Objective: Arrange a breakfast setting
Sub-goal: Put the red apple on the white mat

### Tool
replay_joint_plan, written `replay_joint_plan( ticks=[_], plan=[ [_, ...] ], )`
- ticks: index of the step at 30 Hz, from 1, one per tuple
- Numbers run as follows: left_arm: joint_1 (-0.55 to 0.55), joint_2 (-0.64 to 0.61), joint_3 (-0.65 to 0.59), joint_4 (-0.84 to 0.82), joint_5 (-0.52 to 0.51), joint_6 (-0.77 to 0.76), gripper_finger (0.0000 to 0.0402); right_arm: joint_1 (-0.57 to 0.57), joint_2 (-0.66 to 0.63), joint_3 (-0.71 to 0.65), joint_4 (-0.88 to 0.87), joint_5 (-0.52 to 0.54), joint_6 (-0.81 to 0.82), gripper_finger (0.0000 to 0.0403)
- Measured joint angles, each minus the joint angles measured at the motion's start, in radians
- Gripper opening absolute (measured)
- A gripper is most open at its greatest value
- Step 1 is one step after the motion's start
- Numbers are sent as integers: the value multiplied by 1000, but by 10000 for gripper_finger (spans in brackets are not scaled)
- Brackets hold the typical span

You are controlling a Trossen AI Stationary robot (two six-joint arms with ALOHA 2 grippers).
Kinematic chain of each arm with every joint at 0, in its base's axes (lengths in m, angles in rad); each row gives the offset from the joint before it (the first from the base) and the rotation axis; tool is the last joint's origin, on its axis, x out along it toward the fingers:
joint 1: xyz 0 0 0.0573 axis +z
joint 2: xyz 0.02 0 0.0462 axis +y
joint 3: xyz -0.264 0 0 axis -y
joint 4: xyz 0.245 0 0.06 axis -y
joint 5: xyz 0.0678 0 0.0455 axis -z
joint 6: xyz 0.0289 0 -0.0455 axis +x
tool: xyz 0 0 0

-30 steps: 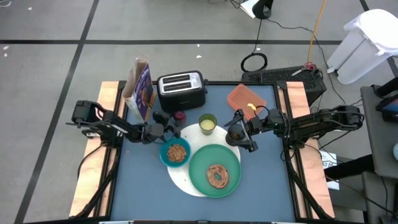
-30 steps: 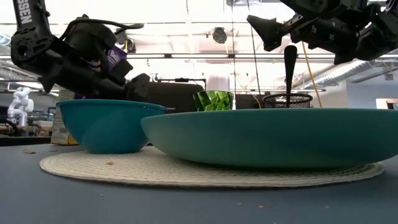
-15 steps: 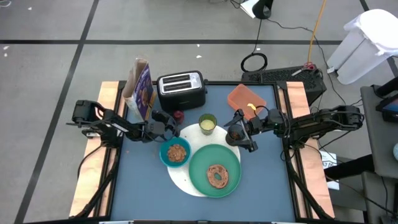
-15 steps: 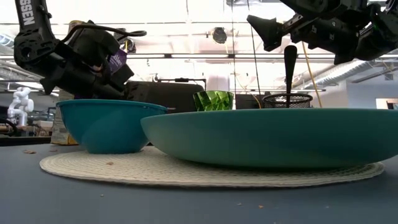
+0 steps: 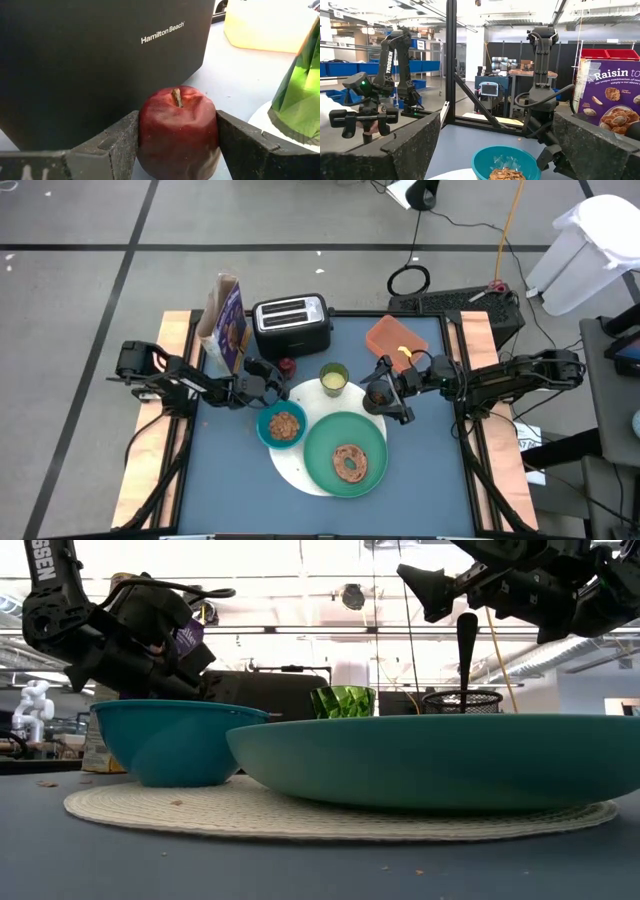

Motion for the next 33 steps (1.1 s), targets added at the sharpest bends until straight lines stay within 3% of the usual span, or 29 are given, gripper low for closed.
replay_joint_plan(
  ticks=[20, 29, 33],
  plan=[
    [0, 0, 0, 0, 0, 3, 245, 0, 0, 0, 0, 0, 0, 380],
    [0, 0, 0, 0, 0, -14, 318, 0, 0, 0, 0, 0, 0, 380],
    [0, 0, 0, -1, 0, -15, 329, 0, 0, 0, 0, 0, 0, 380]
  ],
)
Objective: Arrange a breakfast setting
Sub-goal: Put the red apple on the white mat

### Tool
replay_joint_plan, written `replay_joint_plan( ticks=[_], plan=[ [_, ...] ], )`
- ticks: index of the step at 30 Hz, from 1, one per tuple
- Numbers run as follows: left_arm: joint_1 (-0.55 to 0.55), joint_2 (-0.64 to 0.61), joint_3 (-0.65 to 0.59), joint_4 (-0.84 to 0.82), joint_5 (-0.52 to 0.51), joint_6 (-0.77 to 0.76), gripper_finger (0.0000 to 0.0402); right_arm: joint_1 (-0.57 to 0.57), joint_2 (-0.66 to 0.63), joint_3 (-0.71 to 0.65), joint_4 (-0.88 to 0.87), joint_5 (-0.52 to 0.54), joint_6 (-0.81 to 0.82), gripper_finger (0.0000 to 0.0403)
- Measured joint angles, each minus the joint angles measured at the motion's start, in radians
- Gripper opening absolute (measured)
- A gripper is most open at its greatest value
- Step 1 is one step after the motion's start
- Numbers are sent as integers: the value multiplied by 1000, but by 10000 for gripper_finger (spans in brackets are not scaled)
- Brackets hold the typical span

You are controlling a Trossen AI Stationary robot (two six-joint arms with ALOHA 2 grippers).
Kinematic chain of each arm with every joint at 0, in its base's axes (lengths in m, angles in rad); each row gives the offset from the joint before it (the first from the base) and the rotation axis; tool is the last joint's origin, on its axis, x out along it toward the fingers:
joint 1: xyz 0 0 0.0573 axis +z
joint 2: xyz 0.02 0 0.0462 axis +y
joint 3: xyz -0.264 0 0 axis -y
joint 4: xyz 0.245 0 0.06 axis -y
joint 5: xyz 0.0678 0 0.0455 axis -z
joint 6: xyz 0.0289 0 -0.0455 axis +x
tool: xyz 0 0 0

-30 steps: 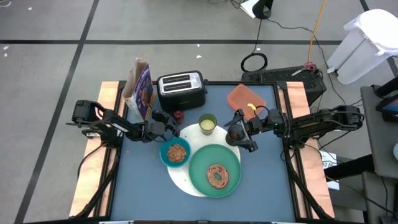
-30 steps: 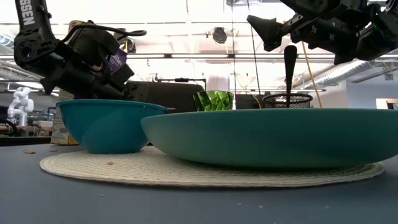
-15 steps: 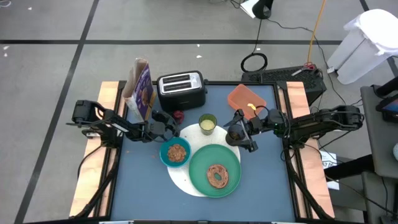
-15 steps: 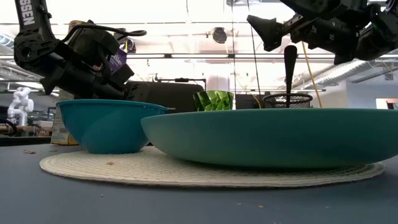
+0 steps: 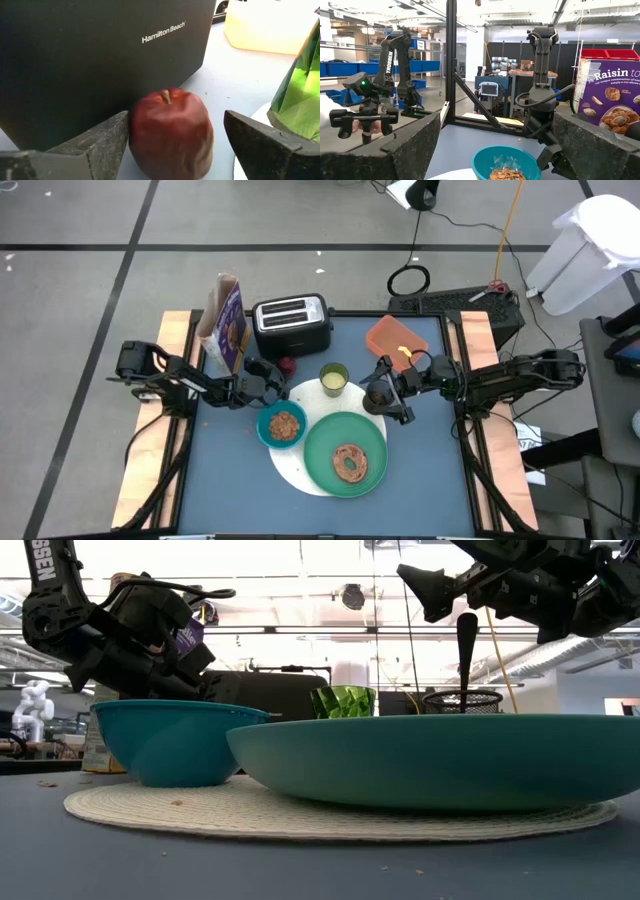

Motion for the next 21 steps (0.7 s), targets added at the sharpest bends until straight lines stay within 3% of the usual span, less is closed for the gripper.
replay_joint_plan(
  ticks=[21],
  plan=[
    [0, 0, 0, 27, 0, -61, 331, 0, 0, 0, 0, 0, 0, 380]
  ],
)
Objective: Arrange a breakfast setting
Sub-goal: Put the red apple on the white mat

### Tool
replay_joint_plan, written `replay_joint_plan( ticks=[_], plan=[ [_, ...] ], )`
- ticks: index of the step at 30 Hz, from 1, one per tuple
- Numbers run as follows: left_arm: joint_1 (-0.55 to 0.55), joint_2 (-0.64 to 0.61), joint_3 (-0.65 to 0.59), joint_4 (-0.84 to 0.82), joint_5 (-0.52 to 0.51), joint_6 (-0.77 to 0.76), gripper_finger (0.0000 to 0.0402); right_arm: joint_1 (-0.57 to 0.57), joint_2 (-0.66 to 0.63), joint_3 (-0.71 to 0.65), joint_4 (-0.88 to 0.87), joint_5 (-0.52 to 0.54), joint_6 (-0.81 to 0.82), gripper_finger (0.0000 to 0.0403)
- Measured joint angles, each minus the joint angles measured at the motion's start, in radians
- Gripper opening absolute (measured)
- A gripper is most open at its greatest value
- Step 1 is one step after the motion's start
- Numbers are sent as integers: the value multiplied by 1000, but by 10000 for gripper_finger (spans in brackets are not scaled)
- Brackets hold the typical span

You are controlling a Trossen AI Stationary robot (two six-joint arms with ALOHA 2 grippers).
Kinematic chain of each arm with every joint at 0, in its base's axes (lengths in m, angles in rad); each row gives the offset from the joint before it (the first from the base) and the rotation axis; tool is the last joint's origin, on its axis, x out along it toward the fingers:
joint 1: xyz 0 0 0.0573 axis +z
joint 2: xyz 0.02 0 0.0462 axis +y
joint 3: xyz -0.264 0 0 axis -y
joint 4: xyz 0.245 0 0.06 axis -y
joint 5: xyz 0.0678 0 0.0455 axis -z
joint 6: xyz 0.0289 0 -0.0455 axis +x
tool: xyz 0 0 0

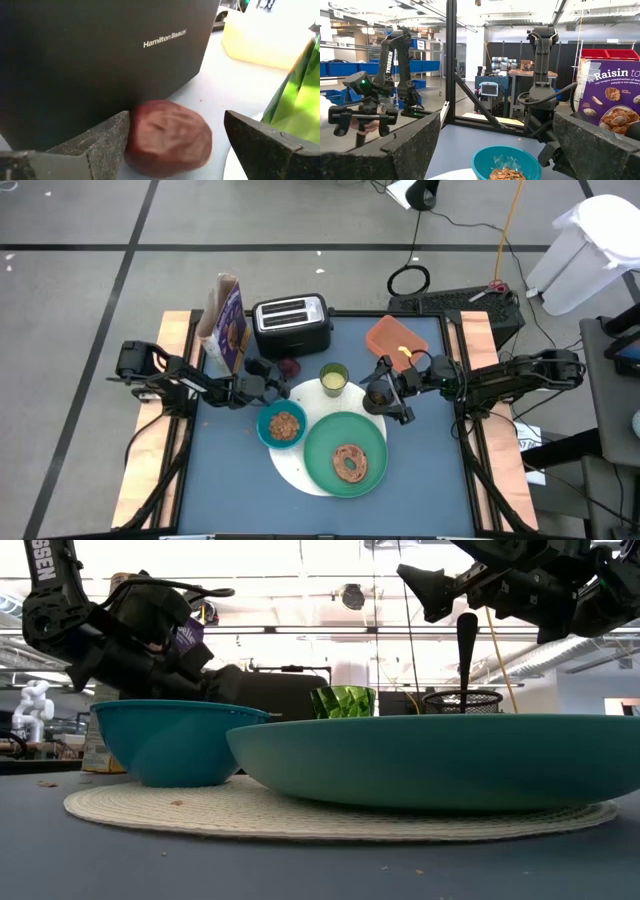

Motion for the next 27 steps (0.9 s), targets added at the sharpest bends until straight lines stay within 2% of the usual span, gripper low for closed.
replay_joint_plan(
  ticks=[6, 12, 17, 23, 27],
  plan=[
    [-2, 0, 4, 67, 0, -114, 331, 0, 0, 0, 0, 0, 0, 380],
    [2, 0, 6, 181, 0, -103, 331, 0, 0, 0, 0, 0, 0, 380],
    [17, -1, 36, 178, 0, -116, 331, 0, 0, 0, 0, 0, 0, 380],
    [24, 0, 136, 144, 10, -203, 331, 0, 0, 0, 0, 0, 0, 380],
    [21, -1, 230, 1, 64, -279, 331, 0, 0, 0, 0, 0, 0, 380]
  ],
)
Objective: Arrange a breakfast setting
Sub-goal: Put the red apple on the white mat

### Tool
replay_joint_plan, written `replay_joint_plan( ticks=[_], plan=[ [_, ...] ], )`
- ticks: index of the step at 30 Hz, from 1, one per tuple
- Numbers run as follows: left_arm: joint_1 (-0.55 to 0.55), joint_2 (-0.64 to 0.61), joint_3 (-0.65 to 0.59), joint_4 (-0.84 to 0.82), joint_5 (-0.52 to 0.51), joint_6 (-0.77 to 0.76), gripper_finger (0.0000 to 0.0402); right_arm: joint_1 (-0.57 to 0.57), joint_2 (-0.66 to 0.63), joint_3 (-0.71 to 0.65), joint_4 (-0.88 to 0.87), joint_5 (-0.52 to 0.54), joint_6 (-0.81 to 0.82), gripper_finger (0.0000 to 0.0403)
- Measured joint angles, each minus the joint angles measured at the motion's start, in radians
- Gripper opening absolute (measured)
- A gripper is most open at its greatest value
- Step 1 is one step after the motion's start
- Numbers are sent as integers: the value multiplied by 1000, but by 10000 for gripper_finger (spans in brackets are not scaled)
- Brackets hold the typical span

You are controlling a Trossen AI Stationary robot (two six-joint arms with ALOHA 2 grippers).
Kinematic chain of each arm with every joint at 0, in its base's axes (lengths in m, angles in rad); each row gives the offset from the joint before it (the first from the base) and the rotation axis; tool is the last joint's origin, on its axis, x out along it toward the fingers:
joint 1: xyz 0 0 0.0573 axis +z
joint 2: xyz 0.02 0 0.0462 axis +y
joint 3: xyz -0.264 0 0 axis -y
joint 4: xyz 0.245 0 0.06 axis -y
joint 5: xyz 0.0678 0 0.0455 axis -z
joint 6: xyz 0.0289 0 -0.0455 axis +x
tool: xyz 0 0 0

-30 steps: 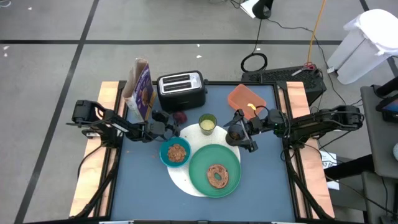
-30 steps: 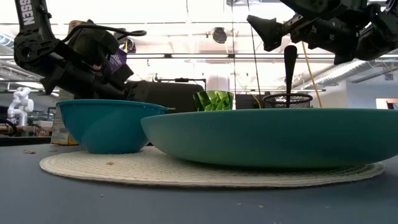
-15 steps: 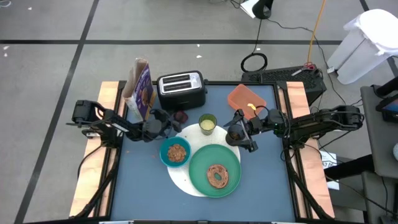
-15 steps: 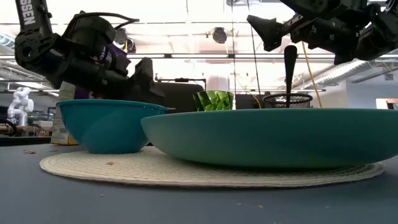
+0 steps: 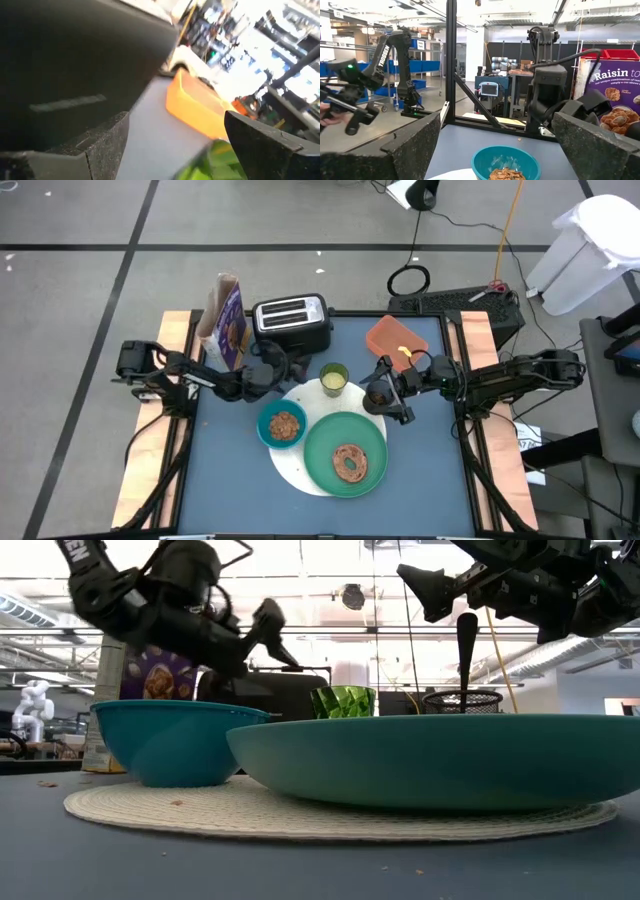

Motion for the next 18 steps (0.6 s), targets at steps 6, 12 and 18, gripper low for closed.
replay_joint_plan(
  ticks=[6, 12, 18],
  plan=[
    [-17, 0, 173, -411, 70, -183, 331, 0, 0, 0, 0, 0, 0, 380],
    [-28, -4, 367, -931, 92, -355, 330, 0, 0, 0, 0, 0, 0, 380],
    [-19, -5, 483, -1296, 93, -550, 330, 0, 0, 0, 0, 0, 0, 380]
  ],
)
